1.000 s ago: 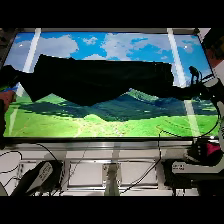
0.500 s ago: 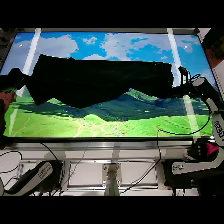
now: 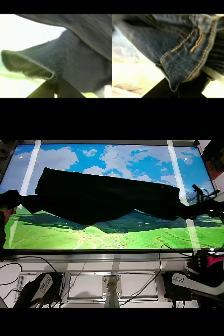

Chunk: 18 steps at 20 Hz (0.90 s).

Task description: Fold the clothes and pants, and hang the long-sleeved shirts on hangers.

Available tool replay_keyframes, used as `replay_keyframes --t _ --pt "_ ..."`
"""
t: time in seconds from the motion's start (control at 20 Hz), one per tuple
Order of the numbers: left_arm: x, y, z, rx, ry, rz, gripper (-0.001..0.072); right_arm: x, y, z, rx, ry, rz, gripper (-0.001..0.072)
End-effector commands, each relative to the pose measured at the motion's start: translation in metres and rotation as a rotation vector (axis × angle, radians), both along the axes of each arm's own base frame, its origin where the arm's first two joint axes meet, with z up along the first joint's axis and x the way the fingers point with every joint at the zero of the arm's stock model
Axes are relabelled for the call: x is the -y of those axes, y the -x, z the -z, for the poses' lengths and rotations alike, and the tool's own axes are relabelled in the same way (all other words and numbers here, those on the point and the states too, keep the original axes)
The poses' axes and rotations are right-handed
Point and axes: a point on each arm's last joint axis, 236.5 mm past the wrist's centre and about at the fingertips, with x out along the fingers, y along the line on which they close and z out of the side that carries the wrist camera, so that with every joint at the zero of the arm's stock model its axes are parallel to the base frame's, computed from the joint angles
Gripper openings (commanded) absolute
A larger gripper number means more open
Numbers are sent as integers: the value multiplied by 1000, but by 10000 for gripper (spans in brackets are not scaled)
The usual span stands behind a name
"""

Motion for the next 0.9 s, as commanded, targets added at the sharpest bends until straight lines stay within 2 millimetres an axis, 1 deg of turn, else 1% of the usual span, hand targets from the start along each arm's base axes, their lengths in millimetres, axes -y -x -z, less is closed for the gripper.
replay_keyframes --t 0.0,0.05,0.1,0.15,0.2,0.25,0.3,0.35,0.4,0.5,0.55,0.6,0.65,0.7,0.75,0.8,0.85 --pt "-9 21 -42 79 -93 -83 7 27 24 -69 80 69 134 30" --pt "-11 17 -50 91 -86 -95 7 42 19 -85 110 117 161 30" --pt "-16 7 -53 86 -78 -97 7 53 11 -97 139 152 168 30" --pt "-20 -7 -47 63 -69 -89 7 61 1 -105 157 170 174 30" --pt "-24 -24 -31 16 -42 -74 7 67 -10 -108 164 166 191 30" --pt "-23 -43 -8 -42 -12 -50 8 73 -22 -103 158 153 201 30" --pt "-21 -62 24 -116 20 -25 9 77 -30 -91 137 137 211 30" --pt "-16 -80 58 -181 54 -3 9 82 -35 -74 93 114 232 30" --pt "-11 -101 94 -221 88 8 10 83 -37 -52 35 83 237 30" --pt "-9 -150 151 -193 119 -14 10 85 -41 -12 -62 32 256 31" --pt "-8 -169 174 -177 140 -45 10 88 -45 5 -100 13 288 32" --pt "-8 -183 194 -165 168 -77 11 91 -49 17 -121 2 325 33" --pt "-6 -191 207 -161 195 -101 20 95 -54 25 -128 -4 360 34" --pt "-7 -197 215 -150 220 -127 117 99 -59 28 -117 2 382 34" --pt "-10 -202 215 -130 227 -147 328 103 -64 28 -95 12 400 35" --pt "-17 -207 210 -102 216 -166 512 107 -68 26 -76 22 409 42" --pt "-24 -209 202 -78 208 -180 511 107 -68 25 -74 23 410 53"
